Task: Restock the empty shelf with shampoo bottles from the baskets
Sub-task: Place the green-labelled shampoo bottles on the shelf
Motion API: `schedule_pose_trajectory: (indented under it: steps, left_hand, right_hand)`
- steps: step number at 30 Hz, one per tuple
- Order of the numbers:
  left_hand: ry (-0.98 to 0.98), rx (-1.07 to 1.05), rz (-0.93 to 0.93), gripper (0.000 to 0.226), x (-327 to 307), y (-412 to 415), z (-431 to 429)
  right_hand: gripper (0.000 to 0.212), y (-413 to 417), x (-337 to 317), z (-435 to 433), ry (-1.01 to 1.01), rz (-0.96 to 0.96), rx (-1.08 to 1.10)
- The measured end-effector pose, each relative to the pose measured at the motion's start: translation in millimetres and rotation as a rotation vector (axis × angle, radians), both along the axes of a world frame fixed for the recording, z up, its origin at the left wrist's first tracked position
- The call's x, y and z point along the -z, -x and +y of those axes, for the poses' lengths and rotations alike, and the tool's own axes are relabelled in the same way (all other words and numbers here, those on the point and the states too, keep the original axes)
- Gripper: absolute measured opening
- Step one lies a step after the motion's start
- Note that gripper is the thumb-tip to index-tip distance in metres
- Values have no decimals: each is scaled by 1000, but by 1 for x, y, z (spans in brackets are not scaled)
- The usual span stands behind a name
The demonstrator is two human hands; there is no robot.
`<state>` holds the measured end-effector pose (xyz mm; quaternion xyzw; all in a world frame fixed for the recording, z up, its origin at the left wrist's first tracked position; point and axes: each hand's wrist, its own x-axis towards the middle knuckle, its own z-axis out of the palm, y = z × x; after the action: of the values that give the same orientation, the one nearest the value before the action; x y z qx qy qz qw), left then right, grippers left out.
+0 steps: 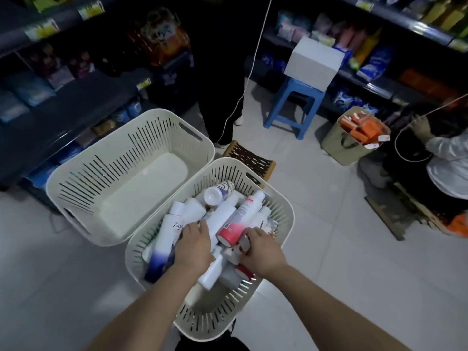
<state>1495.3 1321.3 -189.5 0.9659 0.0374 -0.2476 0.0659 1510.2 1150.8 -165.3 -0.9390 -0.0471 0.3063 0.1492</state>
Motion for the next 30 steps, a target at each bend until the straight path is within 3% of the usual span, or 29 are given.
schedule_pose_trajectory:
  steps: [4, 7, 10, 13, 16, 20, 23, 25, 27, 29, 30]
  left_hand:
    - [-26, -7, -21, 84, 2, -9, -3]
    - [149, -165, 64, 74, -5, -15, 4]
    - [595, -560, 211, 58, -23, -21, 20]
    - [1106, -963, 442, 50, -35, -11, 32]
    - [1384, -1030, 522, 56, -41, 6, 45]
    - [1566, -896, 556, 60, -54, 15, 50]
    - [1568, -741, 611, 54, -60, 10, 49]
    - [1518, -724, 586, 43, -65, 4, 44]
    - [1299, -752, 264, 27, -64, -5, 38]
    - [804, -680, -179, 22, -54, -12, 43]
    - [611, -596, -278, 27, -44, -14, 47]
  right_hand:
    - [53, -1, 1, 3, -19, -18, 50]
    - [51, 0, 0, 7, -25, -24, 72]
    - [42, -2, -5, 15, -74, -14, 177]
    - [40, -2, -10, 22, -140, -8, 419]
    - [45, 0, -22, 29, -337, -37, 658]
    - [66, -7, -37, 42, -874, 430, 980]
    - [57, -14, -40, 44, -1115, 476, 981]
    - [56, -15, -40, 43, -1112, 394, 986]
    - [46, -16, -37, 37, -1083, 290, 1021]
    - [39, -16, -30, 30, -1010, 220, 1053]
    - [39, -16, -28, 26, -974, 206, 1048]
